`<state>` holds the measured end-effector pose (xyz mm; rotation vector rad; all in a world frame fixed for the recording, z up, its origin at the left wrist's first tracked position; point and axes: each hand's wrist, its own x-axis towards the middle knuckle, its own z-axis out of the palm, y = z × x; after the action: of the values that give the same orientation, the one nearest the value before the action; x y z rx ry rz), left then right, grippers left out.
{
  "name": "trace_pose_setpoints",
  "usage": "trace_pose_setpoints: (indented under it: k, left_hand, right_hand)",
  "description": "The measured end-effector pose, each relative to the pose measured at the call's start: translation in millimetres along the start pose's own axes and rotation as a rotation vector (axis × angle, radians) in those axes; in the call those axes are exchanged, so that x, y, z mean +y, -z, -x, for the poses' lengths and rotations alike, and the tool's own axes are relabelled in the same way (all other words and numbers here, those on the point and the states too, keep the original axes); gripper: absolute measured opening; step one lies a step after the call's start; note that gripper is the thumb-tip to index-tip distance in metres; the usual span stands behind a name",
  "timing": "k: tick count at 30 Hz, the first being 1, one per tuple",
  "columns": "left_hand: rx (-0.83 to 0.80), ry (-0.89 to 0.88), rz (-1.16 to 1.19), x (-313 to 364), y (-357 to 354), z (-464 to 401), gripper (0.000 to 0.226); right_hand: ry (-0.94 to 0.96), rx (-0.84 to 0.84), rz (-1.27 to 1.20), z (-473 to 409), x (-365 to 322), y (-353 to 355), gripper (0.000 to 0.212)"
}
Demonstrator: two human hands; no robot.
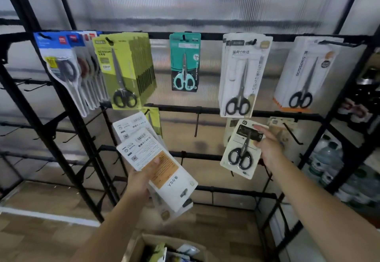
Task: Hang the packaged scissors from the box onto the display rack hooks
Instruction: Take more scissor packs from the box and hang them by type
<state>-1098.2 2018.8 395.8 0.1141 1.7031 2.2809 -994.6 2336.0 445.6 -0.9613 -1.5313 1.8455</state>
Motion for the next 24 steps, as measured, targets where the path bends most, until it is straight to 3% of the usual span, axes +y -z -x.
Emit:
trace_pose_setpoints:
  k: [6, 12, 21, 24]
  left_hand:
    - [0.002, 0.078, 0.074, -7.5, -12.4, -9.0, 0.039]
    - [-0.007, 0.079, 0.105, -12.1, -19.2, -20.8, 0.037]
    - [-0.027, 0.062, 0.073, -20.7, -19.4, -21.0, 0.026]
    - [-0.019, 0.049, 0.071, -19.0, -14.3, -20.3, 0.025]
  right_hand:
    - [0.062, -0.043, 0.279, -33.5, 2.8, 6.1, 0.064]
    - [0.11, -0.032, 0.287, -45.8, 13.5, 10.2, 0.065]
    - [0.108, -0.203, 0.33, -51.6, 22.8, -3.6, 0.06]
    - [0.105, -0.187, 0.326, -56.7, 26.9, -4.7, 0.059]
